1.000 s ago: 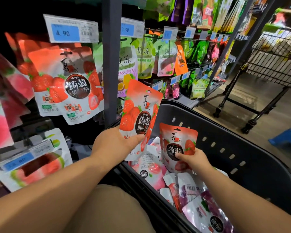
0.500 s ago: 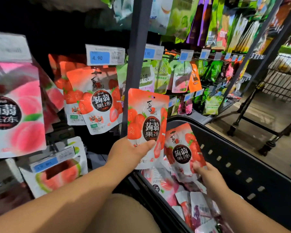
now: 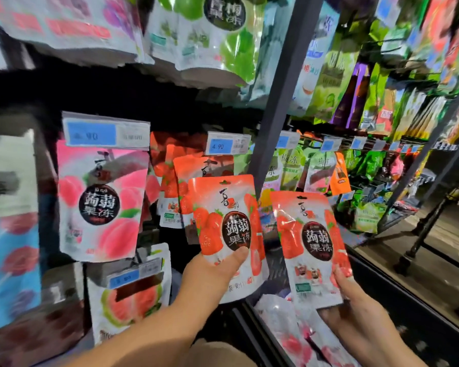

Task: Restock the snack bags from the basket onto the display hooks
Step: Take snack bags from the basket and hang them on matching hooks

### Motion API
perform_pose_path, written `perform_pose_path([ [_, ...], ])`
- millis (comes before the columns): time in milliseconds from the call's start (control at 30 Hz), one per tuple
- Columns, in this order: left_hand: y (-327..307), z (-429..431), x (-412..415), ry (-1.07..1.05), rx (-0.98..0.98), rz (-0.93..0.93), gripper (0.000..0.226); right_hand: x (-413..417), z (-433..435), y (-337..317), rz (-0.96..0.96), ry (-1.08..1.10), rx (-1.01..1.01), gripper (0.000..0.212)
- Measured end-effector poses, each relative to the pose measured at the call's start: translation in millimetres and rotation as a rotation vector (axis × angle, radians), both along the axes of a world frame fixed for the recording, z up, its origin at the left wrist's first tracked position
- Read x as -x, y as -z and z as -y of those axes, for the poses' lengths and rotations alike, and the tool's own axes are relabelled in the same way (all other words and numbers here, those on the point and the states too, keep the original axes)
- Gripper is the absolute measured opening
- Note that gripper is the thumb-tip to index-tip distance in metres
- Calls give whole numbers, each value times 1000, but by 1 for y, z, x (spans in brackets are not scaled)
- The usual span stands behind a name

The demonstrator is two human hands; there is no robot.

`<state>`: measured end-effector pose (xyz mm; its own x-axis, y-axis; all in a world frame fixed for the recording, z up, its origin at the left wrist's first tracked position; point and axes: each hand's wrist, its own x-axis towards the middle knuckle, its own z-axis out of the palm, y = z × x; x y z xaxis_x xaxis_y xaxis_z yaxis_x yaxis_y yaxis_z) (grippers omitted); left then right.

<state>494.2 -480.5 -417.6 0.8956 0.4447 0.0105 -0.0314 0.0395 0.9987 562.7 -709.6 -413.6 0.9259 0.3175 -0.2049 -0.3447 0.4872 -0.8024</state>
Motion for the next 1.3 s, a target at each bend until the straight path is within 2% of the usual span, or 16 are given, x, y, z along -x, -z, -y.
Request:
perform_pose_path([
  [100, -2, -3, 6, -1, 41, 41, 14, 10, -27, -6, 8, -99, 11, 47],
  [133, -2, -4, 9, -4, 44, 53, 13, 15, -37, -8, 16, -123, 19, 43],
  [300, -7, -18, 17, -23, 75, 55, 20, 23, -67, -7, 135, -288, 121, 43],
  [433, -8, -33, 22, -105, 15, 33, 11, 28, -83, -11, 208, -428, 152, 42],
  [533, -10, -44, 26, -162, -31, 11, 9, 18, -96, -8, 272, -431, 163, 52],
  [700, -5, -61, 32, -236, -136, -7, 9, -12, -112, 2, 319, -292, 206, 51],
  [800, -4, -70, 38, -268, -144, 23, 10, -23, -123, 3, 331, -240, 205, 86],
  [867, -4, -76, 43, -283, -156, 16, 15, -26, -129, 4, 321, -232, 173, 96],
  [1000, -1, -86, 59, -297, -150, -20, 34, -34, -140, 7, 341, -239, 160, 103],
  [1067, 1, -90, 66, -289, -155, -36, 32, -37, -145, 6, 350, -236, 158, 104],
  [1167, 6, -97, 73, -290, -129, -47, 42, -40, -153, 5, 347, -247, 164, 108],
  [1267, 8, -99, 74, -293, -118, -57, 31, -42, -159, 5, 326, -233, 180, 110],
  [1300, 8, -99, 74, -297, -110, -54, 31, -44, -161, 6, 323, -230, 185, 105],
])
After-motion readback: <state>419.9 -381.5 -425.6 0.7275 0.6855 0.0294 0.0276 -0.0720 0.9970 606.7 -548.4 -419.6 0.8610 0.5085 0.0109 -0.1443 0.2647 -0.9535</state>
